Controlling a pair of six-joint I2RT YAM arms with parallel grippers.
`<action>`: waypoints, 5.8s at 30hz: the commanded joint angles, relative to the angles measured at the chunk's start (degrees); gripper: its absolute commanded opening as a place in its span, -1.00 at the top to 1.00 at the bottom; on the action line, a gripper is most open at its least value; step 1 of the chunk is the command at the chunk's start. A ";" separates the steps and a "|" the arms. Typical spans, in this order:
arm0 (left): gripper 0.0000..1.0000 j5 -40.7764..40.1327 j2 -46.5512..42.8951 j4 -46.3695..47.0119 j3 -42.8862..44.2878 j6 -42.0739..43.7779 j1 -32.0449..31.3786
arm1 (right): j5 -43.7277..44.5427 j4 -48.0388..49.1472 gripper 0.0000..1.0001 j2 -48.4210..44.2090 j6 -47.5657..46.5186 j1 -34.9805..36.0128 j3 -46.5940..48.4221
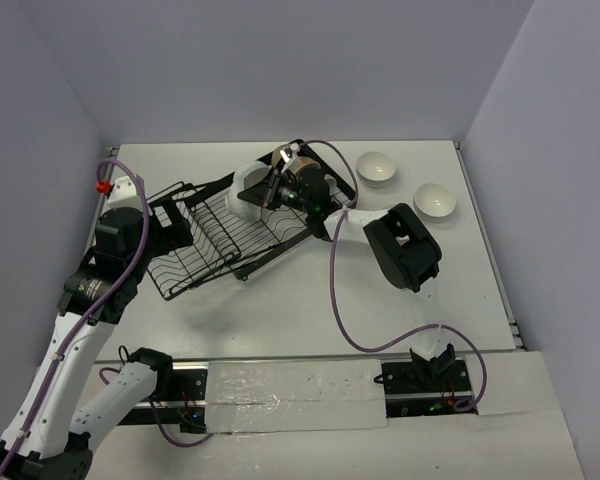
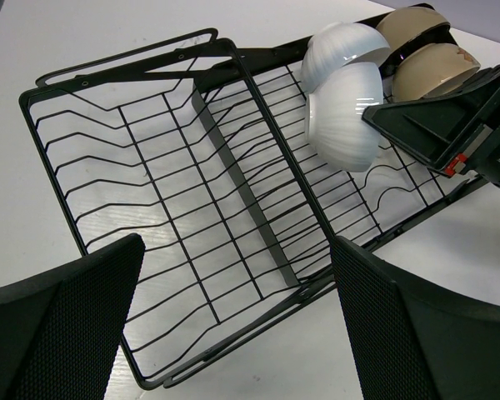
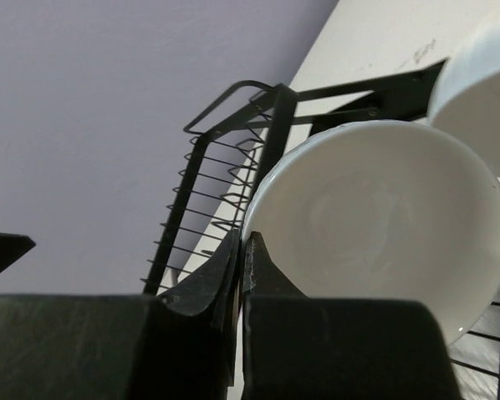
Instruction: Load the bowls into the dish rack
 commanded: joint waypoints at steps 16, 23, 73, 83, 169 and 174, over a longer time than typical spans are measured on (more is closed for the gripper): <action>-0.99 -0.87 0.09 -0.24 1.86 -0.67 -0.17 | 3.87 13.46 1.00 2.81 4.11 -0.73 -1.89; -0.99 -0.60 -0.08 -0.41 1.86 -1.02 -0.17 | 3.78 15.49 1.00 4.48 5.52 -0.82 -1.10; -0.99 -1.13 -0.61 -1.29 2.21 -1.02 -0.17 | 12.31 19.53 1.00 6.50 14.04 -1.08 -3.74; -0.98 -1.31 -0.70 -1.82 2.56 -0.85 -0.17 | 10.90 21.46 1.00 9.93 17.03 -0.91 -1.36; -0.98 1.86 1.32 6.35 -0.60 -1.55 -0.17 | 27.52 -77.76 -0.22 -15.39 -44.67 -42.21 11.38; -0.99 0.63 1.85 5.65 -0.25 -1.46 -0.17 | 26.91 -78.29 -0.11 -11.17 -45.20 -42.21 13.05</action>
